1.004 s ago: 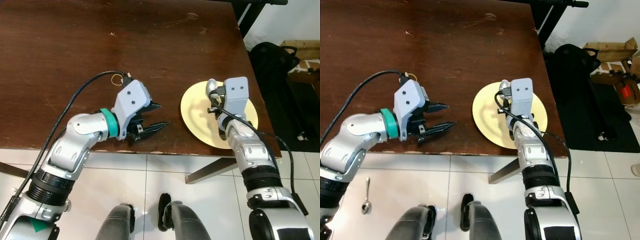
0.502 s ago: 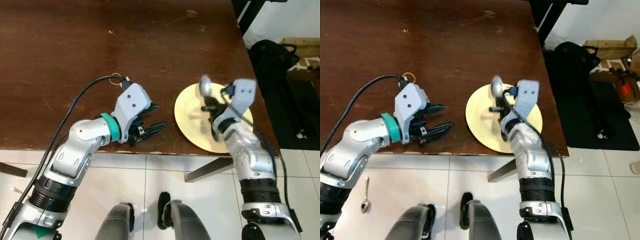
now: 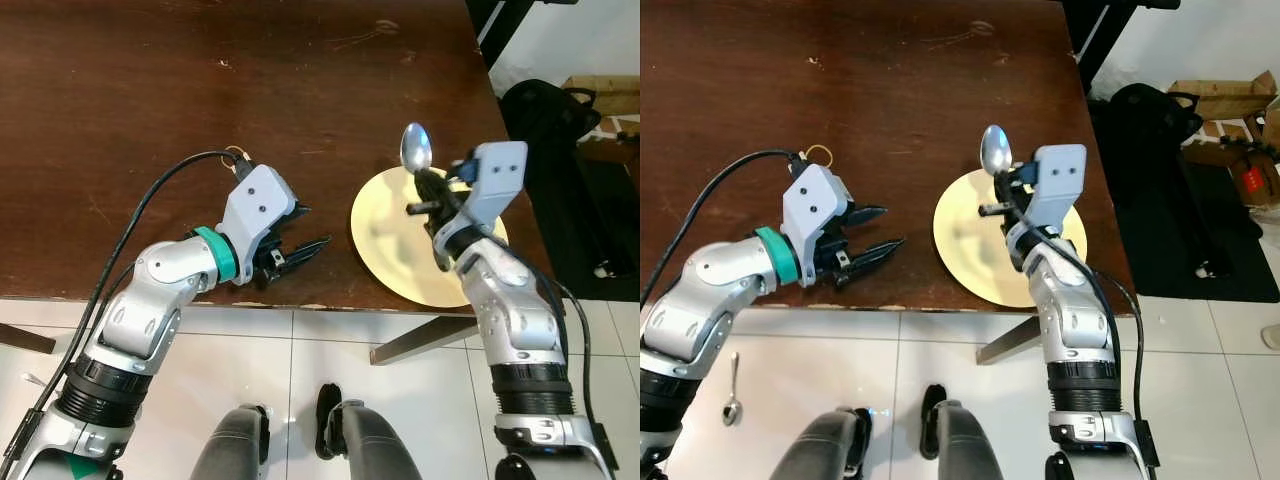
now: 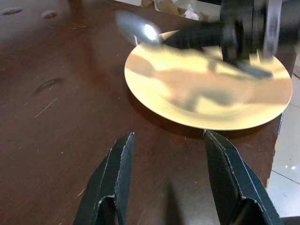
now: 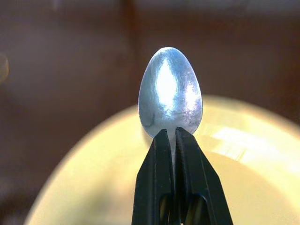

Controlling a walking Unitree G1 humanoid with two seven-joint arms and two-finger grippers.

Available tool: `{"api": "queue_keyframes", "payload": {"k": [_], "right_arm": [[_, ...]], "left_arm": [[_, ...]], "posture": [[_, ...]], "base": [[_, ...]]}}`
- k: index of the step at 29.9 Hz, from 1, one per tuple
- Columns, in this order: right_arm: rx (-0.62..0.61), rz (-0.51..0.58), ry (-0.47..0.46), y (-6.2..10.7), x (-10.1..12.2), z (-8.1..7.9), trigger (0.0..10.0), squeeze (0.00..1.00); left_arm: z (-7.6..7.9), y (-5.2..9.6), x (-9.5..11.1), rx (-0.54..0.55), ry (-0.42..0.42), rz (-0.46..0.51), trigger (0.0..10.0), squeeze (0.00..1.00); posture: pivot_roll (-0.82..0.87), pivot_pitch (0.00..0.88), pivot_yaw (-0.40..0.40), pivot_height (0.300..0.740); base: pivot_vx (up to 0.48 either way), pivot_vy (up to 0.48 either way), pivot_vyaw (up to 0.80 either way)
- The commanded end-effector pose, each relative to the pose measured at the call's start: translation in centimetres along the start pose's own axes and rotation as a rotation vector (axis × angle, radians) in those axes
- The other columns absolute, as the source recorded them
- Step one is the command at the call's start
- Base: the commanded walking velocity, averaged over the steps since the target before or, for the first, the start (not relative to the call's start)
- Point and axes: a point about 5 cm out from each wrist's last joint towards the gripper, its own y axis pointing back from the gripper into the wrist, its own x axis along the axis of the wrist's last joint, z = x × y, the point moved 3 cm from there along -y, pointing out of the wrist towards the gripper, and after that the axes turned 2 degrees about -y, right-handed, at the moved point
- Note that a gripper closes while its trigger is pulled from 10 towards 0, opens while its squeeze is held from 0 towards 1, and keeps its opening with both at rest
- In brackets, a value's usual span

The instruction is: Setting the table

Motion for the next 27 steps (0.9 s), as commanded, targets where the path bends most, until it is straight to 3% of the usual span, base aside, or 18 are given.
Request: {"api": "queue_keyframes", "payload": {"k": [1,4,5,8,10,11,13,14,19,22,27], "right_arm": [[-0.029,-0.082,0.037,0.6,-2.1,0.7,10.0,0.00],[-0.033,-0.080,0.040,0.6,-2.1,0.9,10.0,0.01],[-0.030,-0.069,0.036,0.6,-1.8,0.9,10.0,0.96],[-0.029,-0.045,0.027,0.4,-1.3,0.8,10.0,1.00],[-0.033,-0.026,0.025,0.1,-0.8,0.9,10.0,1.00],[-0.030,-0.005,0.041,-0.1,-0.3,0.8,10.0,0.75],[-0.024,-0.005,0.056,-0.1,-0.2,0.8,10.0,0.75],[-0.015,-0.011,0.085,0.0,0.0,1.0,10.0,0.00],[-0.017,-0.091,0.116,0.6,-1.0,1.9,10.0,0.00],[-0.011,-0.185,0.125,1.5,-3.0,2.6,10.0,0.00],[-0.008,-0.204,0.103,2.0,-3.8,2.5,10.0,0.00]], "left_arm": [[0.7,-0.2,-0.7,-0.014,0.018,-0.017,10.0,0.00],[0.7,-0.2,-0.7,-0.014,0.020,-0.018,10.0,0.00],[0.8,-0.2,-0.7,-0.015,0.020,-0.018,10.0,0.00],[0.8,-0.3,-0.7,-0.017,0.022,-0.018,10.0,0.00],[0.8,-0.4,-0.7,-0.018,0.022,-0.017,10.0,0.00],[0.8,-0.5,-0.6,-0.019,0.021,-0.016,10.0,0.00],[0.8,-0.5,-0.6,-0.020,0.021,-0.015,10.0,0.00],[0.9,-0.5,-0.6,-0.021,0.021,-0.015,10.0,0.00],[0.9,-0.4,-0.6,-0.022,0.023,-0.016,10.0,0.00],[1.1,-0.4,-0.6,-0.025,0.026,-0.015,10.0,0.00],[1.1,-0.4,-0.6,-0.026,0.027,-0.014,10.0,0.00]], "posture": [[0.19,0.145,-0.047,0.740],[0.19,0.145,-0.047,0.740],[0.19,0.146,-0.044,0.740],[0.19,0.146,-0.043,0.740],[0.19,0.147,-0.041,0.740],[0.19,0.148,-0.041,0.740],[0.19,0.148,-0.041,0.740],[0.19,0.150,-0.042,0.740],[0.19,0.150,-0.043,0.740],[0.19,0.155,-0.045,0.740],[0.19,0.159,-0.044,0.740]], "base": [[0.000,0.000,0.00],[0.000,0.000,0.00],[0.000,0.000,0.00],[0.000,0.000,0.00],[0.000,0.000,0.00],[0.000,0.000,0.00],[0.000,0.000,0.00],[0.000,0.000,0.00],[0.000,0.000,0.00],[0.000,0.000,0.00],[0.000,0.000,0.00]]}}
